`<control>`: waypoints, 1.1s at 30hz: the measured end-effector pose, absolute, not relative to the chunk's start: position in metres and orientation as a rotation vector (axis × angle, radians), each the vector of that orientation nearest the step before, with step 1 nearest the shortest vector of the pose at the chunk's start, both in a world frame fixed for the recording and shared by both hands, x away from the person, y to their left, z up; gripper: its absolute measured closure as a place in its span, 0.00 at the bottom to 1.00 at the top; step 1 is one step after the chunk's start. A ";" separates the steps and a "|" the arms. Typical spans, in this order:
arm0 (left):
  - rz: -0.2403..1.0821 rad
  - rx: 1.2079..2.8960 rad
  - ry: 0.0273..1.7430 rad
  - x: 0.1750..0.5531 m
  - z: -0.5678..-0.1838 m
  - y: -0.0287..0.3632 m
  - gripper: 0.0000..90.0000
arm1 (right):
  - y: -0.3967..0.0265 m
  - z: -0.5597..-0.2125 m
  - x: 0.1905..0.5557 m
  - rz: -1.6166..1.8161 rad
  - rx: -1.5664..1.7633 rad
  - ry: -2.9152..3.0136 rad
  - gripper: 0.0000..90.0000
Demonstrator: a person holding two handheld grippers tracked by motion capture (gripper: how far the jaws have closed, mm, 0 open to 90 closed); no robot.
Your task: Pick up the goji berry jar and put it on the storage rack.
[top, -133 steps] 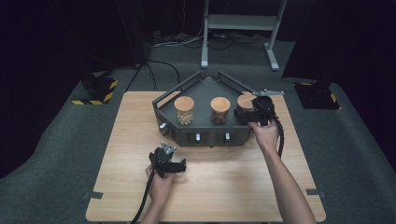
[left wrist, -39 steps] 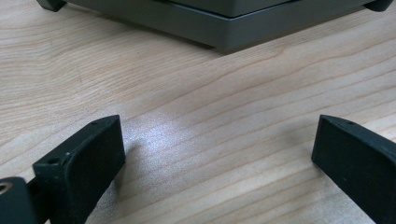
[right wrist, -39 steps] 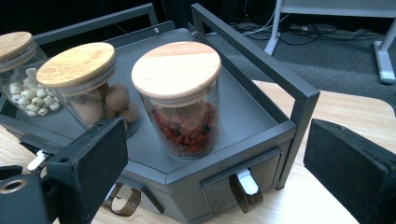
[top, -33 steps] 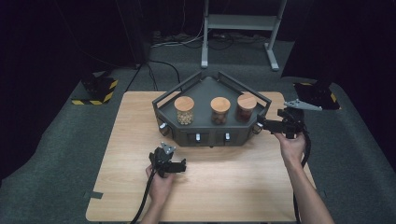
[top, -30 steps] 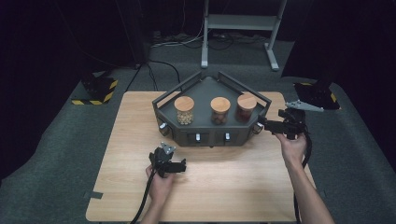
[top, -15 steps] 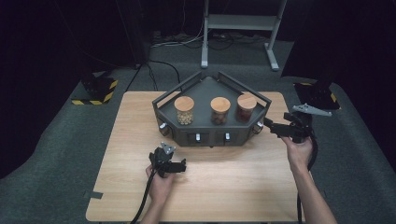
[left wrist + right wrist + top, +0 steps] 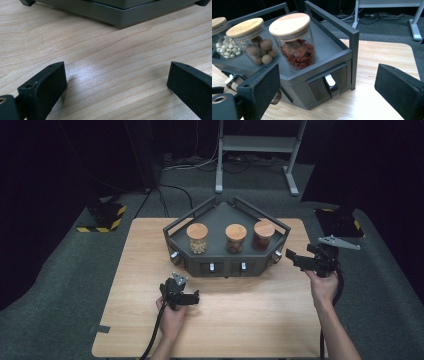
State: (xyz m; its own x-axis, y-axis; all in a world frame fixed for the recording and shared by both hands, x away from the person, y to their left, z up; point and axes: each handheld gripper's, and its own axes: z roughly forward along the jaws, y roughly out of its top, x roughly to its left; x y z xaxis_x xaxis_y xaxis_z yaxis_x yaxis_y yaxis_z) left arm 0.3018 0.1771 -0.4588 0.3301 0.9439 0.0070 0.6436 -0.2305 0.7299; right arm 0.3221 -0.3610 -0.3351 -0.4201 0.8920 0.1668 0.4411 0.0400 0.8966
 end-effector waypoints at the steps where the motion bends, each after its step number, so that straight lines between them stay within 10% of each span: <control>1: 0.611 1.966 1.391 0.302 -0.459 0.177 0.03 | -0.362 -0.336 0.322 1.359 1.342 1.881 0.06; 33: 0.611 1.965 1.391 0.302 -0.459 0.177 0.03 | -0.370 -0.371 0.316 1.391 1.393 1.887 0.06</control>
